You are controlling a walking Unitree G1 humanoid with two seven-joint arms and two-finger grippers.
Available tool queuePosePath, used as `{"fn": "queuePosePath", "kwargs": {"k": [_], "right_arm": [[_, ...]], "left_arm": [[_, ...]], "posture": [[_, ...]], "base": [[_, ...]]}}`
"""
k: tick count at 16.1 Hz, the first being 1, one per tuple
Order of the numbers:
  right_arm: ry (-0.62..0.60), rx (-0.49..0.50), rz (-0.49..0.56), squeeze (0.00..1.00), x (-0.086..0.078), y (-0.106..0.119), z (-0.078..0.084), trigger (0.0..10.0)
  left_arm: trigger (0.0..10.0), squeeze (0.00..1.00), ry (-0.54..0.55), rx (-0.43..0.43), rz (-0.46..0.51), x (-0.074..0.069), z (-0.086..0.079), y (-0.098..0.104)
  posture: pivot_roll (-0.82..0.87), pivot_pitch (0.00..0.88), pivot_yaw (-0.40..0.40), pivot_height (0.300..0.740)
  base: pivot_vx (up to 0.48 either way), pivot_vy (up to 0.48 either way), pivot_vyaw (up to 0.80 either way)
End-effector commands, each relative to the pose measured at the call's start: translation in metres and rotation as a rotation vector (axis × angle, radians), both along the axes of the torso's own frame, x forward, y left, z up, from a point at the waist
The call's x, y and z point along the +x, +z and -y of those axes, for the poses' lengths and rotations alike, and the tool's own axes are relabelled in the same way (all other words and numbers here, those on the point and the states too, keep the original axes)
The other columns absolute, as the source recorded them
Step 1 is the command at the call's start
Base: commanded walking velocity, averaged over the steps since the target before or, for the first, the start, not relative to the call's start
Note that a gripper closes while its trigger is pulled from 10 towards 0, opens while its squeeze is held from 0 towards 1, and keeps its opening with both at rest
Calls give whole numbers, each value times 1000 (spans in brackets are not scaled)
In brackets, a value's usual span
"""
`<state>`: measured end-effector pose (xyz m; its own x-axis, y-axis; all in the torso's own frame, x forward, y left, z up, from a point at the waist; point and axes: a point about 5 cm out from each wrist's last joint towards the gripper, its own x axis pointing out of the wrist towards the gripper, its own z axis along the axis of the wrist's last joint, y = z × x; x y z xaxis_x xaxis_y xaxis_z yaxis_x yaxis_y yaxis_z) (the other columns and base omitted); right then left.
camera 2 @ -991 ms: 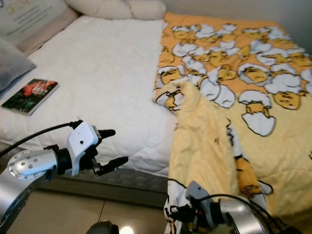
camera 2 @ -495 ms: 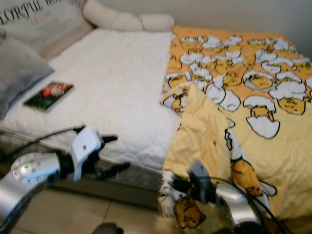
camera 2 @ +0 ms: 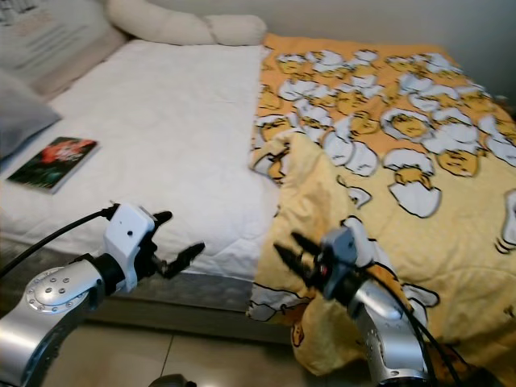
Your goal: Clean up the room
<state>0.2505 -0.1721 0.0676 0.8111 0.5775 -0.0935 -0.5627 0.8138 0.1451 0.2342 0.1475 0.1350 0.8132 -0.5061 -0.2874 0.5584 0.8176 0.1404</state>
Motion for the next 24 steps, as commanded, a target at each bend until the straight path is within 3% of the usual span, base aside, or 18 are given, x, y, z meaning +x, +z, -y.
{"fn": "queuePosePath", "kwargs": {"k": [1, 4, 8, 11, 15, 16, 20, 24], "right_arm": [[-191, -34, 30, 1000, 10, 8, 5, 10000], [-423, 31, -57, 1000, 11, 7, 2, 10000], [-384, -56, -103, 1000, 7, 5, -22, 10000], [-392, -77, -112, 1000, 12, 6, -25, 10000], [-416, -100, -122, 1000, 16, 9, -26, 10000], [-375, -143, -109, 1000, 17, 10, -29, 10000], [-370, -143, -109, 1000, 17, 11, -31, 10000], [-358, -164, -123, 1000, 20, 11, -34, 10000]], "left_arm": [[10000, 0, 123, 27, 27, 3, -11, -5], [10000, 0, 275, -7, 38, 3, -17, -9], [10000, 0, 289, -26, 59, 9, -15, -8], [10000, 0, 289, -31, 69, 12, -16, -6], [10000, 0, 296, -27, 63, 13, -18, -7], [10000, 0, 296, -29, 62, 14, -17, -8], [10000, 0, 301, -31, 61, 14, -17, -9], [10000, 0, 318, -24, 66, 13, -20, -8]], "posture": [[-26, 0, 9, 740], [-24, 0, -3, 740], [-20, 0, -8, 740], [-14, 0, -7, 740], [-13, 0, -10, 740], [-14, 0, -10, 740], [-12, 0, -16, 740], [4, 0, -30, 740]], "base": [[0, 0, 0], [0, 0, 0], [0, 0, 0], [272, 0, 788], [295, 0, 0], [319, 0, 0], [317, 0, 600], [302, 0, 0]]}}
